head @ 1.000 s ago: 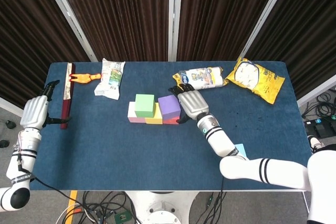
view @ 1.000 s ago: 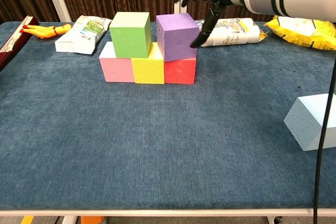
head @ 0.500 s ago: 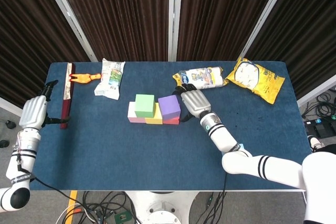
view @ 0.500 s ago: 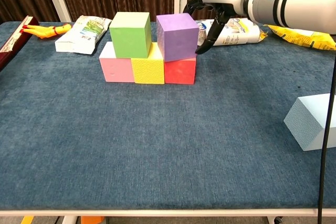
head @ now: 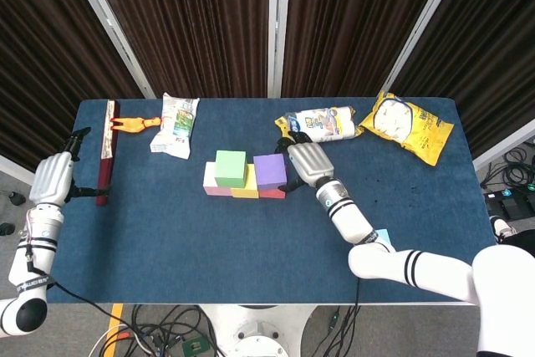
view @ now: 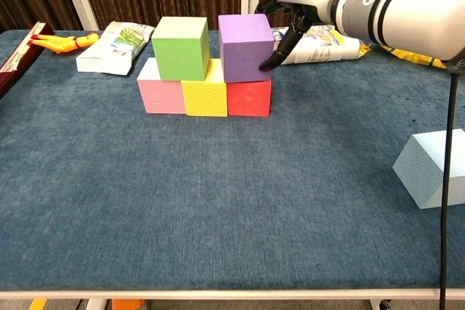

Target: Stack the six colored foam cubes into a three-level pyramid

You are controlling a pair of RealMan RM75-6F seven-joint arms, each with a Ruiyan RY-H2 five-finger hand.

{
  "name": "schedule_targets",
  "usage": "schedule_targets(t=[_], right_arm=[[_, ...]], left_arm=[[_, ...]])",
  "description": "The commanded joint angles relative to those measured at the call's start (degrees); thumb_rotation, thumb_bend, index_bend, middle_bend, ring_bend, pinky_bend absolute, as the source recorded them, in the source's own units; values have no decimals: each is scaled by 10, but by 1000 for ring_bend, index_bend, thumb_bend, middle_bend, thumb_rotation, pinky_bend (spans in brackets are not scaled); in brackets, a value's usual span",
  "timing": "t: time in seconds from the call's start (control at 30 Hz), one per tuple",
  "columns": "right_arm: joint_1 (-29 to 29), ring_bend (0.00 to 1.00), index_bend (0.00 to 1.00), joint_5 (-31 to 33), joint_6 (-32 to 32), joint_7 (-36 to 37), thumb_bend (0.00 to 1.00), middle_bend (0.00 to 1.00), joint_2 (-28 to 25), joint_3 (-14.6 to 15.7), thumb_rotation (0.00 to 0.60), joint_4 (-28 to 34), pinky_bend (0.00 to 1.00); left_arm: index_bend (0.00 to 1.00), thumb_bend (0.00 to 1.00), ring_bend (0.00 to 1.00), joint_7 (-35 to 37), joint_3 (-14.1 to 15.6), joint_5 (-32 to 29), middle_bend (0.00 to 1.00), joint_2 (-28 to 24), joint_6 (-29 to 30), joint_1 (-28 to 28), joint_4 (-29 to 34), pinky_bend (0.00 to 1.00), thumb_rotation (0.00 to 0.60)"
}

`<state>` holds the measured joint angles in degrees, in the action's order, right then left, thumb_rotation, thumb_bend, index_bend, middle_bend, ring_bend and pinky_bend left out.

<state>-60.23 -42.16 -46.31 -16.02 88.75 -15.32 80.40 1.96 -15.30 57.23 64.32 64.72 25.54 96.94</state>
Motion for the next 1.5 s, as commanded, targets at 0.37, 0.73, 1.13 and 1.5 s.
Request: schedule_targets(t=[0.37, 0.73, 1.13, 1.5], right_arm=[[8, 35, 494, 50, -53, -29, 90, 172, -3, -14, 600, 43, 0], [-11, 34, 496, 101, -58, -60, 89, 172, 28, -27, 600, 30, 0], [-22, 34, 488, 123, -50, -77, 89, 168, 38, -30, 600, 20, 0], [-29, 34, 471, 133, -47, -82, 89, 164, 46, -35, 600, 10, 0]], left_arm=[[75, 9, 122, 1, -2, 7, 78, -1, 5, -2, 7, 312, 600], [76, 9, 121, 1, -2, 6, 79, -2, 7, -5, 8, 312, 600], [75, 9, 122, 8, -3, 5, 78, 0, 2, -6, -1, 312, 600], [76, 9, 121, 9, -4, 4, 78, 1, -1, -5, -2, 312, 600]])
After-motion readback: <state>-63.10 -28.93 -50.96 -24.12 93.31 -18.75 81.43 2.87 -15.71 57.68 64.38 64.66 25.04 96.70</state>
